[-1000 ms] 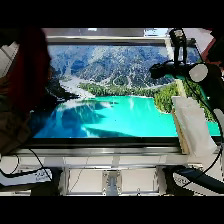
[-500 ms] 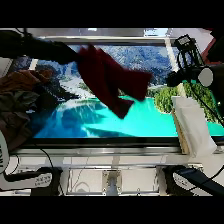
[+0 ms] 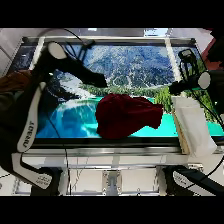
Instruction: Fold the shirts.
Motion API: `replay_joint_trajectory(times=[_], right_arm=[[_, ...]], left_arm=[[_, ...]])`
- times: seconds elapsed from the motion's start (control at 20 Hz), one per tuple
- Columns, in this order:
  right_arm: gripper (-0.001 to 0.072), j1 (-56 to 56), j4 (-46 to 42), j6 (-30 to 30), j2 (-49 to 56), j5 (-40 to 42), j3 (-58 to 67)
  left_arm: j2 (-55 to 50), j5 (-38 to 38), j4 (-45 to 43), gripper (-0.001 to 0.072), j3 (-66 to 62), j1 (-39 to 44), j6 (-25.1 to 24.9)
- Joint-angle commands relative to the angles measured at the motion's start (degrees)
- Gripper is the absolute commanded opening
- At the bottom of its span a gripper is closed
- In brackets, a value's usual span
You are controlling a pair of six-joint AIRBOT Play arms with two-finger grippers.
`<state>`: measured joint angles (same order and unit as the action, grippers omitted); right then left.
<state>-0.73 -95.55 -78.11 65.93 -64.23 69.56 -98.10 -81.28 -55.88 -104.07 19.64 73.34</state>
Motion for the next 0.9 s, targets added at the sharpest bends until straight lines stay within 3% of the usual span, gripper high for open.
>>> replay_joint_trajectory(times=[0.0, 0.35, 0.55, 0.7, 0.85], right_arm=[[0.0413, -5.4, 4.7, -0.28, 0.61, -2.16, -4.81], [0.0412, -6.78, 7.37, 0.15, 0.66, 0.72, -8.39], [0.0412, -6.78, 9.97, 0.17, 0.66, 3.78, -8.52], [0.0412, -6.8, 10.05, 0.17, 0.66, 4.5, -8.52], [0.0412, -6.78, 10.21, 0.17, 0.66, 4.85, -8.52]], left_arm=[[-7.85, -0.68, -4.17, 0.0698, 0.04, 5.09, 0.63], [-12.11, 2.78, -15.47, 0.0698, -0.13, 12.83, 2.34], [-12.13, 9.73, -25.46, 0.0698, -0.13, 16.37, 11.93], [-12.13, 10.27, -26.47, 0.0698, -0.13, 17.99, 14.67], [-12.17, 13.11, -26.73, 0.0697, -0.13, 18.32, 20.83]])
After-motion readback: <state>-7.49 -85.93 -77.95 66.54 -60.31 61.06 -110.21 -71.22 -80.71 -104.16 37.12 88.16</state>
